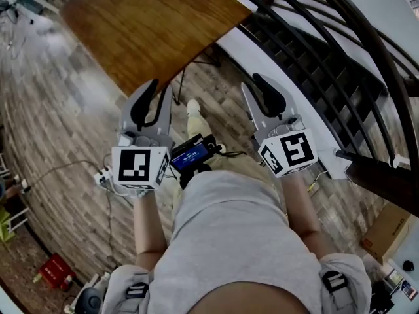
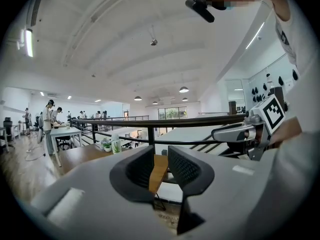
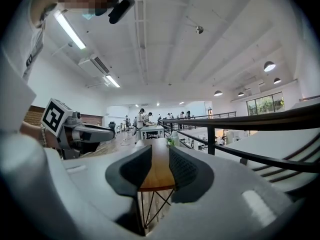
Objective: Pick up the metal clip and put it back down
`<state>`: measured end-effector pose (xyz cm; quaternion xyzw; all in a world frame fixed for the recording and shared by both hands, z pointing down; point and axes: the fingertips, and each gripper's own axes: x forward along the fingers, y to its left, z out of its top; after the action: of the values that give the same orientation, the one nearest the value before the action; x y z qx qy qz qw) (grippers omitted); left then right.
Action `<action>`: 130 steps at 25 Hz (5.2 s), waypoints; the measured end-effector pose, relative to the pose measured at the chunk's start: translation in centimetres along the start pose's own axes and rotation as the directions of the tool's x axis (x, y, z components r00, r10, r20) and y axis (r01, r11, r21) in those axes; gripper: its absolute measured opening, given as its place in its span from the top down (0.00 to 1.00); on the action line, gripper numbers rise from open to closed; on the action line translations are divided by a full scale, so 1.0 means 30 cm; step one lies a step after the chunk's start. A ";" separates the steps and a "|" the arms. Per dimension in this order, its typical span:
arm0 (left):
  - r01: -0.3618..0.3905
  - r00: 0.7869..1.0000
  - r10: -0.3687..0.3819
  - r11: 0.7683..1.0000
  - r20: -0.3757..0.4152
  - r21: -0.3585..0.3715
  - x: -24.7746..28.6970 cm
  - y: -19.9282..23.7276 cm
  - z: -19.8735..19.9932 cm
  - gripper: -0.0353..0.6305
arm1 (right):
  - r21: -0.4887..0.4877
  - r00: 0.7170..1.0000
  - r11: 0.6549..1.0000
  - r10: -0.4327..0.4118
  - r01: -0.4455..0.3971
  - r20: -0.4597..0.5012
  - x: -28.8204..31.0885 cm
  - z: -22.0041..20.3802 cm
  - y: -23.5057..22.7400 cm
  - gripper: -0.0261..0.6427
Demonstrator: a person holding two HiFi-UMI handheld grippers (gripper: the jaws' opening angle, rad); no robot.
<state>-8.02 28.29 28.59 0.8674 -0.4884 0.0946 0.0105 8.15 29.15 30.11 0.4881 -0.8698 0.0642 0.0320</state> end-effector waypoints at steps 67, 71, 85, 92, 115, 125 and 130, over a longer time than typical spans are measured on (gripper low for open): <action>0.122 0.984 -0.140 0.981 -0.113 -0.151 0.888 0.560 0.004 0.82 | 0.021 0.981 1.000 -0.008 0.013 -0.193 0.968 0.077 -0.454 0.81; 0.111 0.984 -0.130 0.983 -0.124 -0.149 0.928 0.574 -0.022 0.82 | 0.021 0.978 1.000 -0.005 0.009 -0.210 0.998 0.054 -0.502 0.81; 0.085 0.976 -0.121 0.977 -0.183 -0.196 1.081 0.549 -0.102 0.82 | 0.054 0.968 0.998 0.052 -0.040 -0.245 1.119 -0.004 -0.636 0.78; 0.061 0.974 -0.105 0.975 -0.203 -0.213 1.144 0.574 -0.134 0.80 | 0.056 0.960 0.996 0.077 -0.064 -0.270 1.199 -0.036 -0.678 0.76; 0.026 0.963 -0.093 0.967 -0.253 -0.255 1.288 0.608 -0.231 0.79 | 0.116 0.922 0.992 0.098 -0.059 -0.374 1.403 -0.222 -0.783 0.75; 0.000 0.959 -0.079 0.961 -0.272 -0.278 1.311 0.622 -0.257 0.79 | 0.155 0.906 0.986 0.118 -0.059 -0.406 1.477 -0.283 -0.811 0.74; -0.012 0.957 -0.072 0.958 -0.282 -0.286 1.316 0.629 -0.271 0.79 | 0.177 0.902 0.982 0.131 -0.062 -0.411 1.505 -0.302 -0.817 0.74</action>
<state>-5.35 -14.05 42.05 0.8410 -0.4768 0.1490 0.2079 5.45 -20.33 46.41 0.4201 -0.8575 0.2389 0.1765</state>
